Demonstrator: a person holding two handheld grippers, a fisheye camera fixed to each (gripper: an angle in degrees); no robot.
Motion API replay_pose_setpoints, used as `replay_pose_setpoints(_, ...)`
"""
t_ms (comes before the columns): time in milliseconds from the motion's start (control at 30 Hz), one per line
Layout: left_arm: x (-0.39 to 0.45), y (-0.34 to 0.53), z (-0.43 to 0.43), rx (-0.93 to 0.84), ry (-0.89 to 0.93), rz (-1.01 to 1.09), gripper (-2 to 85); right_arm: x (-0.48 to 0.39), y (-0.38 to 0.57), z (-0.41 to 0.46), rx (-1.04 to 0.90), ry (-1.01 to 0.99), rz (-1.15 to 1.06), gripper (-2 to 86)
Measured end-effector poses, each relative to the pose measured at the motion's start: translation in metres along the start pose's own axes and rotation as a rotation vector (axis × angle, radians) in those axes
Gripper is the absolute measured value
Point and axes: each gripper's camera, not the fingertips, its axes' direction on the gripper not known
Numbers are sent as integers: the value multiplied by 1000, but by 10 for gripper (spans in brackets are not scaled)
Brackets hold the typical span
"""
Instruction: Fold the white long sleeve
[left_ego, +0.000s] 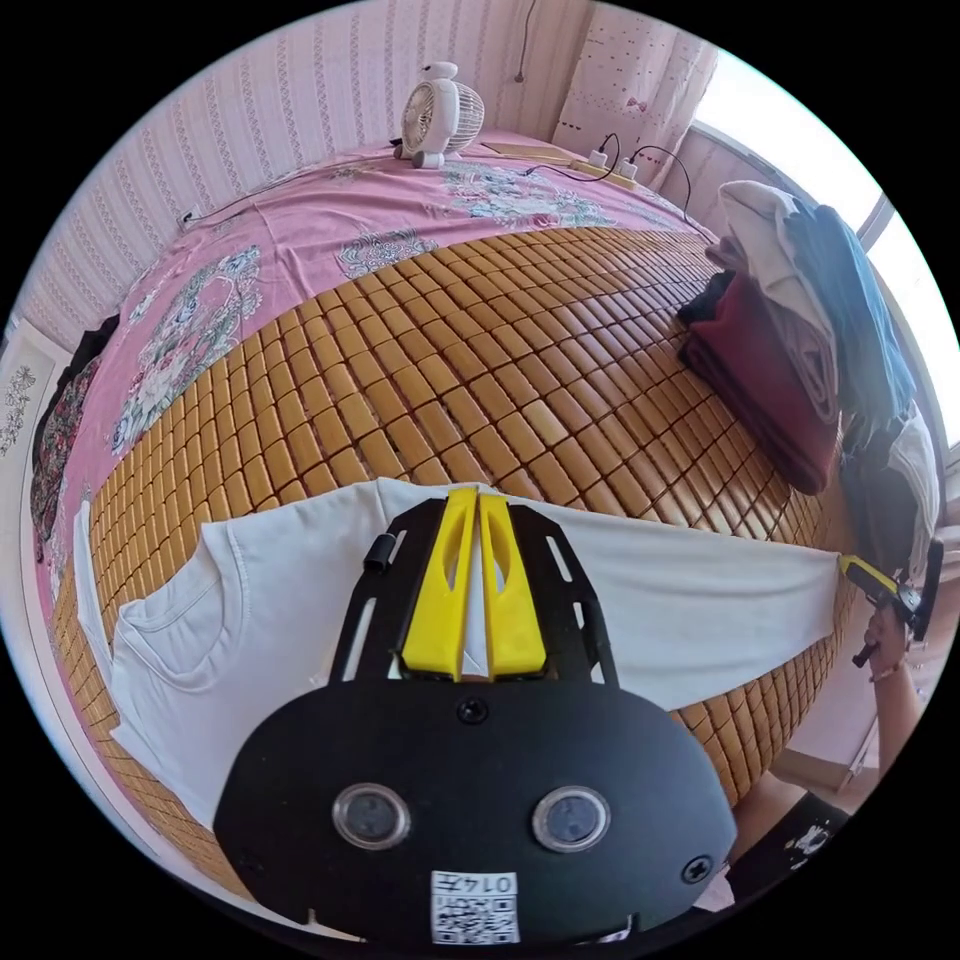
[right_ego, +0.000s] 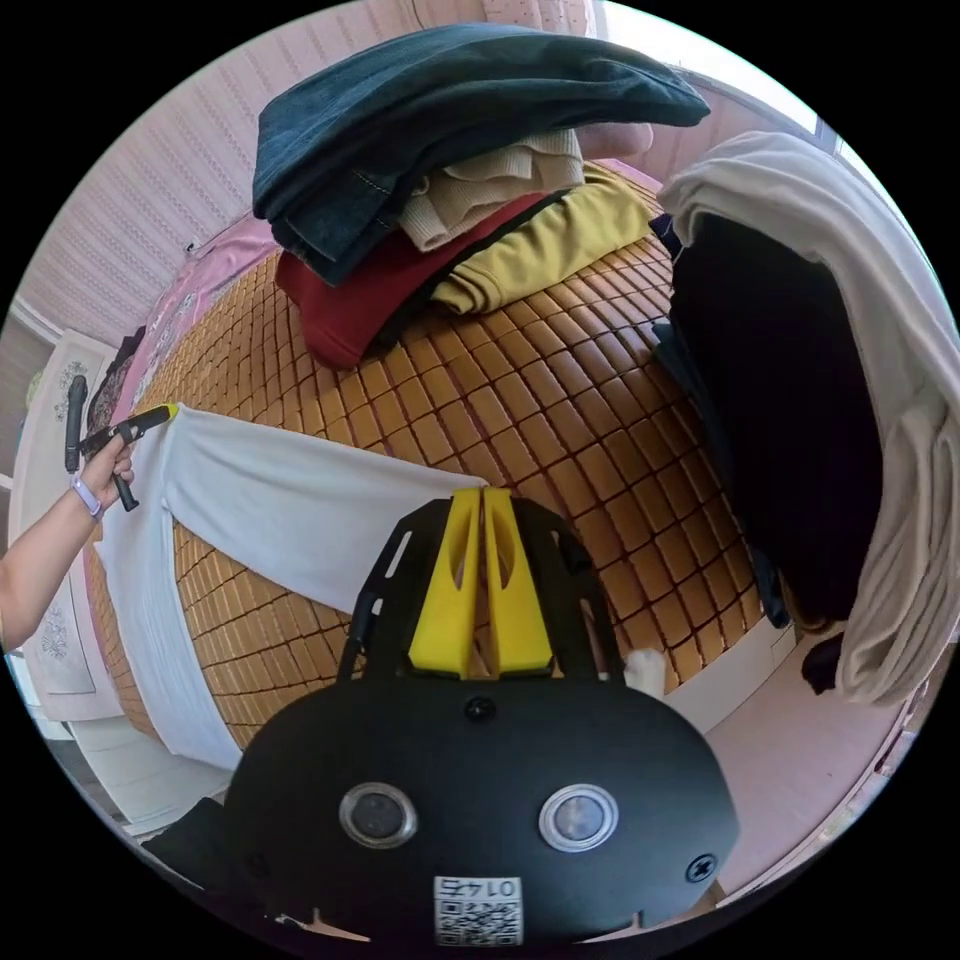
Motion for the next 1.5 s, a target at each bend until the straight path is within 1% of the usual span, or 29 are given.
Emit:
replay_pose_setpoints(233, 6, -16, 11, 62, 1, 2, -8, 0, -35, 12, 24, 51, -35, 1)
replay_pose_setpoints(300, 7, -20, 20, 57, 13, 1, -5, 2, -43, 21, 1, 35, -25, 6)
replay_pose_setpoints(333, 7, -21, 31, 28, 28, -9, -1, 4, -45, 25, 10, 21, 8, 11)
replay_pose_setpoints(367, 6, -21, 37, 3, 35, -21, 1, 4, -45, 25, 23, 11, 27, 15)
replay_pose_setpoints(433, -1, -11, 39, 27, 42, -70, 34, -1, -39, 18, 69, 3, 49, 32)
replay_pose_setpoints(567, -11, 18, 22, 96, 53, -79, 49, -30, -10, 16, 74, 44, -41, 40)
replay_pose_setpoints(667, -11, 58, 9, 114, 92, -63, 47, -57, 13, 44, -36, 33, -136, 40)
replay_pose_setpoints(733, -4, 96, 14, 71, 158, -61, 45, -70, 27, 76, -115, 95, -158, 40)
replay_pose_setpoints(800, 4, 122, 26, 26, 192, -49, 43, -79, 35, 82, -67, 132, -183, 40)
replay_pose_setpoints(933, 17, 165, 65, -61, 125, 8, 38, -99, 36, 105, -103, 206, -218, 46)
replay_pose_setpoints(1000, 18, 178, 71, -18, 110, 15, 37, -106, 35, 114, -116, 214, -220, 50)
replay_pose_setpoints(1100, 11, 194, 72, 6, 134, -34, 39, -124, 35, 119, -98, 261, -244, 51)
replay_pose_setpoints(1167, 4, 211, 62, 61, 168, -67, 39, -140, 37, 118, -71, 290, -276, 52)
replay_pose_setpoints(1267, -10, 255, 42, 120, 195, -111, 38, -174, 38, 121, -69, 275, -345, 56)
replay_pose_setpoints(1367, -30, 322, 25, 140, 170, -158, 41, -215, 38, 127, -87, 269, -400, 59)
replay_pose_setpoints(1500, -71, 434, 15, 100, 61, -275, 48, -270, 41, 138, -102, 281, -469, 65)
